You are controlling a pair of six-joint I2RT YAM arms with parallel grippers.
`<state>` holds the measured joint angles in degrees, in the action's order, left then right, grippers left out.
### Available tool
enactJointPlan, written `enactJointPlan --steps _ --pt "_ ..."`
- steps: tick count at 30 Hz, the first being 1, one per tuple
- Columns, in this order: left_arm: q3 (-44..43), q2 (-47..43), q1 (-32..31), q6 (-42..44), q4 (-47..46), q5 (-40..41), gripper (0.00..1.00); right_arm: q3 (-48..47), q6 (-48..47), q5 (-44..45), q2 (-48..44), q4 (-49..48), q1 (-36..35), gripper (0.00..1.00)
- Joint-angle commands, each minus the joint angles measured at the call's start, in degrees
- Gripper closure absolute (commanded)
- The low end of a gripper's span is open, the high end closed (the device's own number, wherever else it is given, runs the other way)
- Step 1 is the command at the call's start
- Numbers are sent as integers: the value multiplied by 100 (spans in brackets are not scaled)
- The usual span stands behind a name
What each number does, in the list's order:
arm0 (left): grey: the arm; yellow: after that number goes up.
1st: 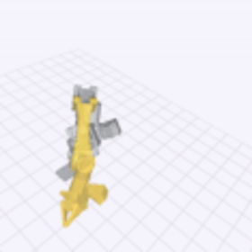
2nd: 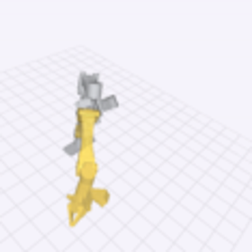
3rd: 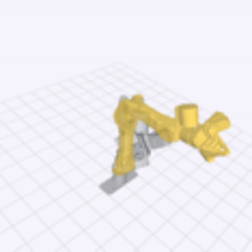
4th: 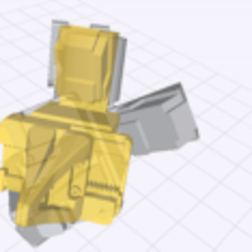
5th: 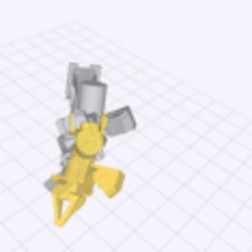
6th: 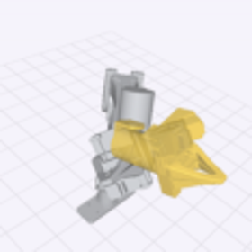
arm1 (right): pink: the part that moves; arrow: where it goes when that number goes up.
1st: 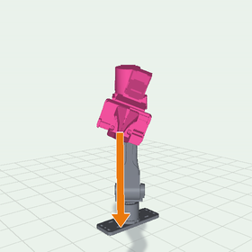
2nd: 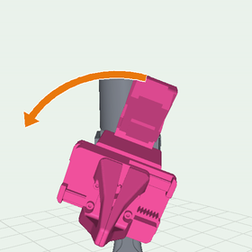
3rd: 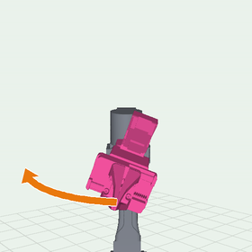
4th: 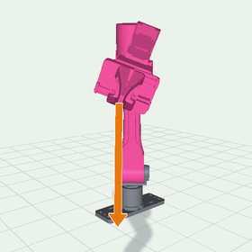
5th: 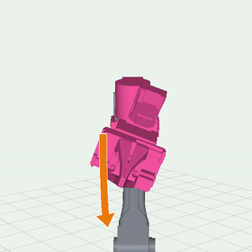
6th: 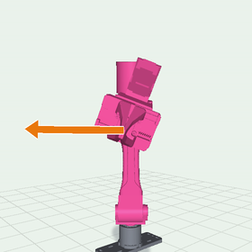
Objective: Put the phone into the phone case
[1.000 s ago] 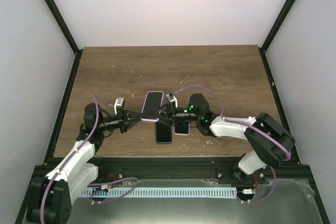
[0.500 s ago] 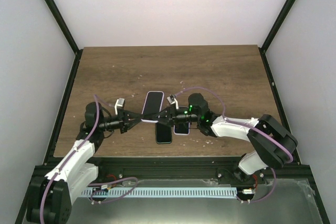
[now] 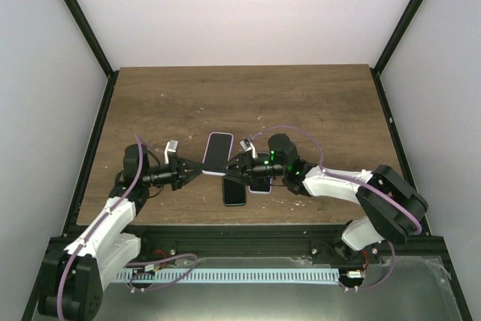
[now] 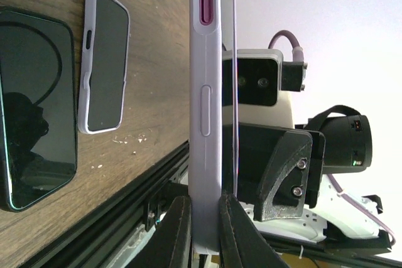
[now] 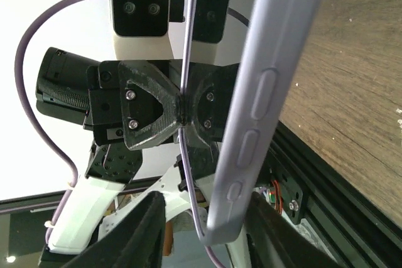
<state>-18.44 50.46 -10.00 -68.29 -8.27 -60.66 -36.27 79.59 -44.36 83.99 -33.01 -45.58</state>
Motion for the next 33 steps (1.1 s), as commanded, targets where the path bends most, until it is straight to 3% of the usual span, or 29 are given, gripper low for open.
enactJointPlan --steps 1,4,6,7,13,14,15,25,33 --pt "-226 -36 20 142 -214 4 100 -52 -166 36 -190 71 -4 69" --pt "-267 -50 16 229 -31 40 100 64 -206 70 -218 7 22 84" --pt "-261 -76 20 263 59 110 100 72 -316 90 -227 129 38 86" --pt "-250 -84 16 264 62 148 100 62 -401 94 -236 242 47 83" --pt "-346 57 49 609 437 361 100 -7 -1000 447 -609 1260 105 31" --pt "-398 120 86 760 588 396 100 12 -1073 531 -695 1405 110 13" --pt "-439 182 129 909 725 445 100 19 -1138 612 -784 1548 123 2" --pt "-773 1434 836 1701 1146 648 100 38 -1762 1282 -1662 2818 256 0" --pt "-1025 2352 868 2339 1663 1262 100 -180 -2236 1474 -1806 3388 355 0"
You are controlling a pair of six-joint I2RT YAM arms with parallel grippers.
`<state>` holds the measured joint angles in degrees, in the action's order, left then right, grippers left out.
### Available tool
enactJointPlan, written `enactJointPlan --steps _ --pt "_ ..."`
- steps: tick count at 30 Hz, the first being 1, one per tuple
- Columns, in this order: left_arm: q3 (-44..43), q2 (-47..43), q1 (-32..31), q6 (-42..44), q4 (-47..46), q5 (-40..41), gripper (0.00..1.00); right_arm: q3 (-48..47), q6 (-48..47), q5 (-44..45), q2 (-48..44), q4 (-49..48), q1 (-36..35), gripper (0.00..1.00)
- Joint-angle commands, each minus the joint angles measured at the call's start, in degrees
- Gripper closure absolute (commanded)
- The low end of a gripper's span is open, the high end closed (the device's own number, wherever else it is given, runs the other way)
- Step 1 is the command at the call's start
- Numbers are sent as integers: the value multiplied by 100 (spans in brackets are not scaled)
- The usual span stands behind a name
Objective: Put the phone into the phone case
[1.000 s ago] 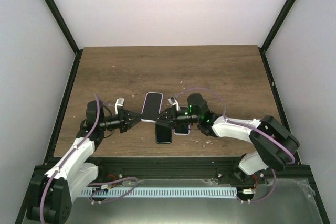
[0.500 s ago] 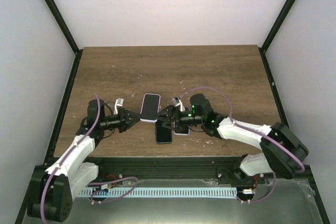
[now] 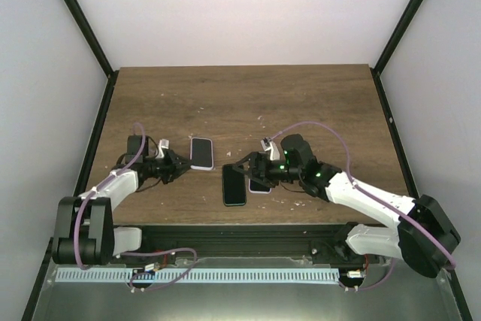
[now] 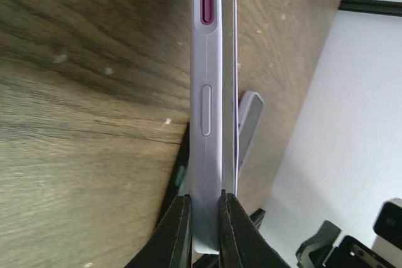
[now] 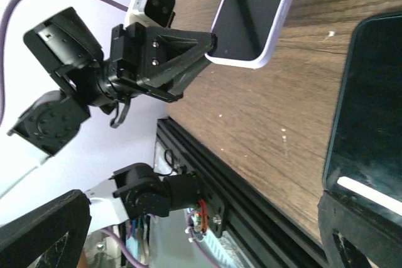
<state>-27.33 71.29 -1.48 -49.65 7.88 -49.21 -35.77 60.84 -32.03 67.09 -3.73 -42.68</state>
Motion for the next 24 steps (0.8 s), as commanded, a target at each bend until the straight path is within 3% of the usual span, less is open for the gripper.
enactJointPlan --steps 1,6,11,15,21,24 --pt "-112 364 16 511 73 129 100 -221 -383 260 -126 489 64 0" --pt "48 526 18 605 133 194 100 -274 -665 297 -213 607 93 0" --pt "97 462 16 567 294 264 88 -545 -915 357 -251 947 221 0" --pt "173 246 16 602 503 364 70 -729 -1115 629 -347 1178 225 0" --pt "-63 -251 20 638 1050 519 51 -997 -1328 758 -397 1602 577 0" --pt "-311 -660 15 755 1422 672 35 -1126 -1450 950 -519 1814 733 0"
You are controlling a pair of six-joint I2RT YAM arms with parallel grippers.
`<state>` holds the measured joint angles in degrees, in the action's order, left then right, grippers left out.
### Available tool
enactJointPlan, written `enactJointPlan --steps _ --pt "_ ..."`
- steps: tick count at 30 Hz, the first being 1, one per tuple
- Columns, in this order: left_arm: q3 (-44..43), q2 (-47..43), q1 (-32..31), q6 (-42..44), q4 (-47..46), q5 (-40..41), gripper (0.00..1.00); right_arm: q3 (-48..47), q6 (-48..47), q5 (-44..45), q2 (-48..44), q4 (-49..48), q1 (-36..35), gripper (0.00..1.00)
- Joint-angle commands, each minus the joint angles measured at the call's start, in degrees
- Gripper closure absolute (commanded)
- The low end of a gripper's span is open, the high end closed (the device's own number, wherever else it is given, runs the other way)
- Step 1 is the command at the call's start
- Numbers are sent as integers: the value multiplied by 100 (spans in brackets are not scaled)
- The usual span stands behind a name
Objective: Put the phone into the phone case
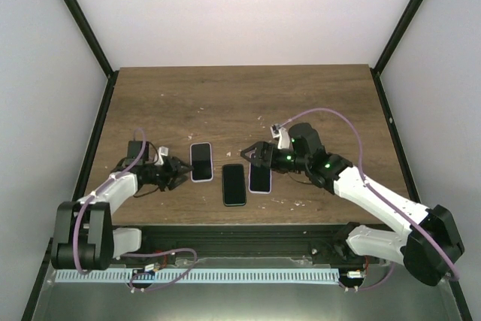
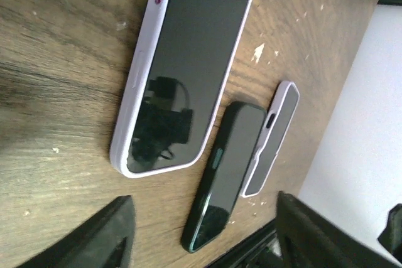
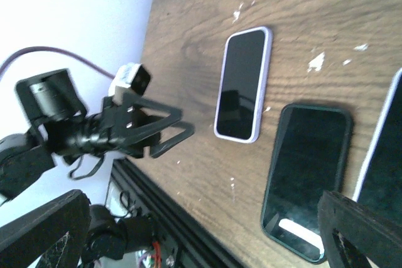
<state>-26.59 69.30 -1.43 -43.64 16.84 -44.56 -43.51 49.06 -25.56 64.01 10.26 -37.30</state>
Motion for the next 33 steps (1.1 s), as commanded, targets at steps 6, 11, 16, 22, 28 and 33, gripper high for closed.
enactJointPlan --steps 6,11,16,22,28,33 --pt "-1358 -1051 11 815 1545 646 0 -992 -642 1241 -356 1109 268 0" --pt "-2266 -1303 12 1305 2135 947 0 -1386 -866 1884 -380 1444 274 0" --pt "-2720 -1680 12 1566 1592 195 0 -1922 -1097 2298 -305 1889 302 0" --pt "-2978 -2474 -2 1651 1081 434 0 -2387 -1255 2677 -635 2199 302 0" --pt "-3602 -2280 -4 1516 1476 263 0 -2579 -1256 2704 -1128 2209 302 0" --pt "-3453 -2396 -5 1381 1335 257 0 -2339 -1186 2642 -1373 2127 302 0"
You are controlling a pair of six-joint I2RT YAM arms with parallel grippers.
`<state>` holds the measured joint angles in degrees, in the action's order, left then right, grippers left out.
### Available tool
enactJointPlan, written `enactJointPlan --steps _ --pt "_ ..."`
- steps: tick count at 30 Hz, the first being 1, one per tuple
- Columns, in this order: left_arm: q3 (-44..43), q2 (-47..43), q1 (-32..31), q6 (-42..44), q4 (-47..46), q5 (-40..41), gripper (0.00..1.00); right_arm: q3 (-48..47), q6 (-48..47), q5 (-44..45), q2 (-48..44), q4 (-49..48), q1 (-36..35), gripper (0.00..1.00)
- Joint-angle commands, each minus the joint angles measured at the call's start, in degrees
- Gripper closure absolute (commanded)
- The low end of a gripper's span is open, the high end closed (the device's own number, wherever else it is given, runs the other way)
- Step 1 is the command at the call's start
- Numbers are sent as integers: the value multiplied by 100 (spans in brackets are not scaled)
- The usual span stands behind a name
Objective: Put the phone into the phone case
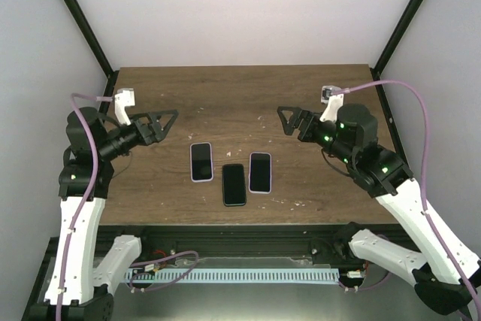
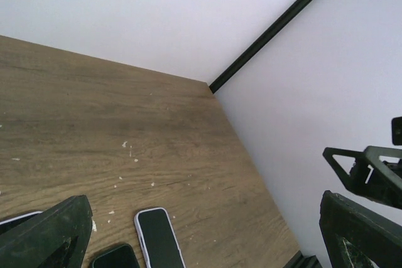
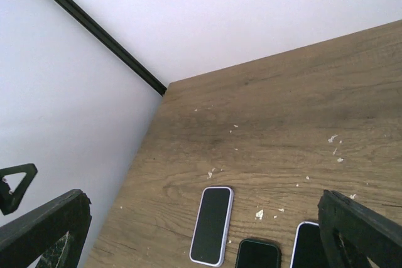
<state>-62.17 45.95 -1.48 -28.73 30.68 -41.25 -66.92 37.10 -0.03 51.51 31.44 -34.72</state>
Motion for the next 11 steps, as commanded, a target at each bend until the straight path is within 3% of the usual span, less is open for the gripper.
enactJointPlan --steps 1,11 --pt "198 -93 -2 -191 -128 -102 0 48 35 71 -150 -8 44 0" --pt "921 -312 -2 -482 -449 -308 0 286 158 -21 -197 -125 44 0"
